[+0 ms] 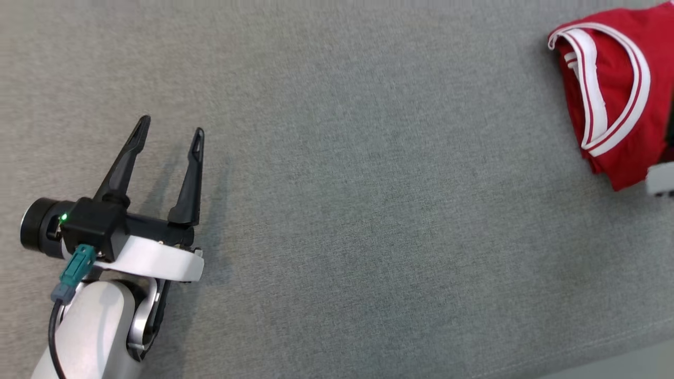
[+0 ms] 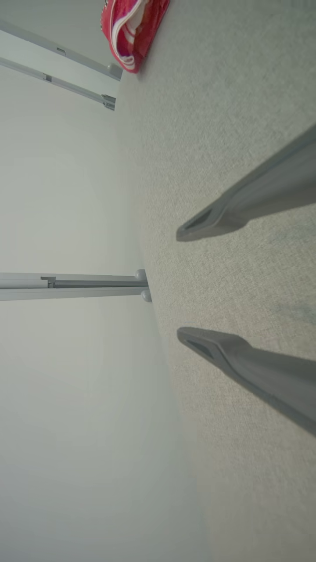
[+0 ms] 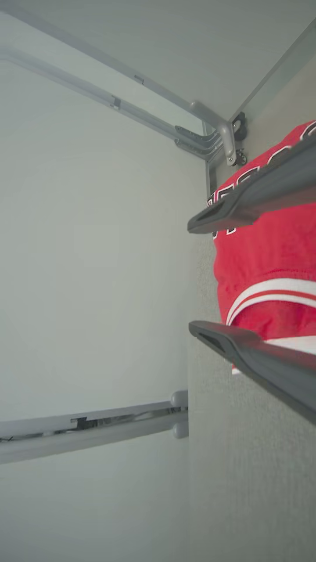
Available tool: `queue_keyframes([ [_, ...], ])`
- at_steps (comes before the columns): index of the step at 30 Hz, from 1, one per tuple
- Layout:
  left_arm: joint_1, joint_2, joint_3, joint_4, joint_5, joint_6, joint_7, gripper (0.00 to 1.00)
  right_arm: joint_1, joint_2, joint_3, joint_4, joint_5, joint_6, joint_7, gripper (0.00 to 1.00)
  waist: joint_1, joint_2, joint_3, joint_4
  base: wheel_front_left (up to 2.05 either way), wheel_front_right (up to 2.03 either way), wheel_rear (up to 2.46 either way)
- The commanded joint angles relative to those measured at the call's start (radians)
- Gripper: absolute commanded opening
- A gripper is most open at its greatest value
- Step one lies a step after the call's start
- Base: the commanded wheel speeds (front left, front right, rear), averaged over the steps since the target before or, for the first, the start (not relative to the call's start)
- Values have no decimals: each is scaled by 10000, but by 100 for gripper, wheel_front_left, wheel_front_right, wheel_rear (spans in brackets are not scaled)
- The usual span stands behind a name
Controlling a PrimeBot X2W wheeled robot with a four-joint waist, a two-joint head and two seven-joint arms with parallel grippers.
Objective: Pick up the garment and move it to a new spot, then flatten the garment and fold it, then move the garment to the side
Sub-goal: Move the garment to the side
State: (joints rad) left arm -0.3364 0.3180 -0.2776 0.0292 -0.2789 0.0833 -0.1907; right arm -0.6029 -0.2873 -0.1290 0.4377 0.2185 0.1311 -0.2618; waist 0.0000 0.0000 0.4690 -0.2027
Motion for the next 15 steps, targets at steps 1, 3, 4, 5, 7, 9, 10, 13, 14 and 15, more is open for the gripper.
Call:
queue_keyframes([
  [1, 94, 24, 61, 24, -34, 70, -67, 100, 229, 51, -21, -251, -101, -7, -52, 100, 0, 0, -488, 268, 0, 0, 0],
  [3, 281, -42, 134, 73, -149, 149, -149, 100, 848, 438, 19, -1101, -293, -7, -44, 100, 0, 0, -808, 456, 0, 0, 0],
  [4, 364, -50, 183, 87, -203, 172, -178, 100, 1116, 648, 96, -1526, -340, -7, 16, 100, 0, 0, -952, 547, 0, 0, 0],
  [5, 457, -74, 249, 118, -268, 231, -226, 100, 1393, 814, 126, -1946, -460, -7, 85, 100, 0, 0, -1113, 645, 0, 0, 0],
  [7, 667, -134, 345, 125, -365, 356, -278, 100, 1895, 1147, 250, -2743, -600, -7, 296, 100, 0, 0, -1398, 835, 0, 0, 0],
  [9, 943, -191, 514, 135, -555, 478, -361, 100, 2640, 1569, 444, -3783, -865, -7, 701, 100, 0, 0, -1776, 1183, 0, 0, 0],
  [10, 1045, -201, 561, 140, -578, 510, -384, 100, 2848, 1687, 532, -4093, -906, -6, 815, 100, 0, 0, -1891, 1310, 0, 0, 0],
  [13, 1340, -248, 633, 154, -656, 616, -430, 100, 3472, 1927, 692, -4733, -999, -7, 1181, 100, 0, 0, -2230, 1668, 0, 0, 0],
  [14, 1446, -247, 662, 157, -673, 669, -433, 100, 3651, 2007, 711, -4884, -961, -7, 1277, 100, 0, 0, -2329, 1771, 0, 0, 0],
  [15, 1547, -251, 675, 161, -699, 715, -437, 100, 3798, 2051, 692, -4984, -981, -7, 1360, 100, 0, 0, -2428, 1864, 0, 0, 0],
])
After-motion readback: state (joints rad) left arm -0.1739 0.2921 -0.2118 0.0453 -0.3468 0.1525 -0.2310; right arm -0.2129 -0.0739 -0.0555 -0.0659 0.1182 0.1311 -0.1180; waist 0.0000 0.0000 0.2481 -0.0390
